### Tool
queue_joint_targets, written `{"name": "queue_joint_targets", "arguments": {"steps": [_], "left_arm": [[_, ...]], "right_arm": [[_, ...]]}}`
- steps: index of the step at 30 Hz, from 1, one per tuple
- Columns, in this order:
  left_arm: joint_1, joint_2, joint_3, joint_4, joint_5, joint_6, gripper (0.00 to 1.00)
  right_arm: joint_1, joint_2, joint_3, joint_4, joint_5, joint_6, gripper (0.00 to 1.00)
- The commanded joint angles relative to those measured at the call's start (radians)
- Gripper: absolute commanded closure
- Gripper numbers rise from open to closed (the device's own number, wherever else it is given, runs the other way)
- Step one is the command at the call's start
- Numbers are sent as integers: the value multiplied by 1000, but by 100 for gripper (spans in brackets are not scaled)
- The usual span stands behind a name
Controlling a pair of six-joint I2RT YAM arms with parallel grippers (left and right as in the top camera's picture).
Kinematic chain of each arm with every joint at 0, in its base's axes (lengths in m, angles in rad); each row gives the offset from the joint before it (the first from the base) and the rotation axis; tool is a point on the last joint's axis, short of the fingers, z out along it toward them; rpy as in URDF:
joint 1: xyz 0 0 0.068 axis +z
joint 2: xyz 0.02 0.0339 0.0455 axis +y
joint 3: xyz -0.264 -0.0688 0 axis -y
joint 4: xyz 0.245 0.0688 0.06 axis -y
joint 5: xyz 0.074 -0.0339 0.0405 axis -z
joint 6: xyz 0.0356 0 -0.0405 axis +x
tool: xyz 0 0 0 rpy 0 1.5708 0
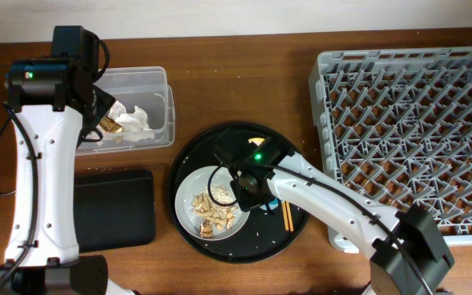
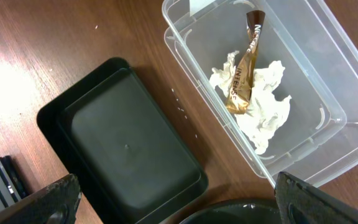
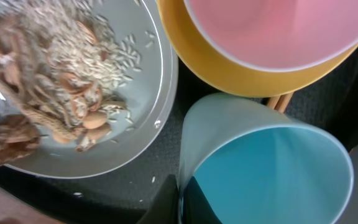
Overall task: Sort waste into correct bins and load items into the dishwasher rack
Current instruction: 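Reach the right gripper to the blue cup and grasp it, then carry the blue cup to the dish rack and set it down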
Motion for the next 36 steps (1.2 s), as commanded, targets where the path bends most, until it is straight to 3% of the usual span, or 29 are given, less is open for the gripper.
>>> {"name": "queue_joint_targets", "arguments": {"steps": [1,8,12,25,29,36], "left_arm": [[1,-15,7,-2,-14,-6,1],[1,-15,7,-2,-14,-6,1],[1,-15,7,-2,-14,-6,1],[1,-15,7,-2,-14,-6,1],[1,-15,7,-2,-14,-6,1],[1,-15,7,-2,-14,-6,1]], "right_arm": [[-17,-12,98,-66,15,-25,96],[-94,-69,299,-237,11,-112,96],[-230,-127,393,-257,-49,-219,96],[-1075,-103,413,-235,-958,-711,96],[-1217,-41,403,-238,-1152,-825,96],[-1271,132,400,-247,-1276,-850,96]]}}
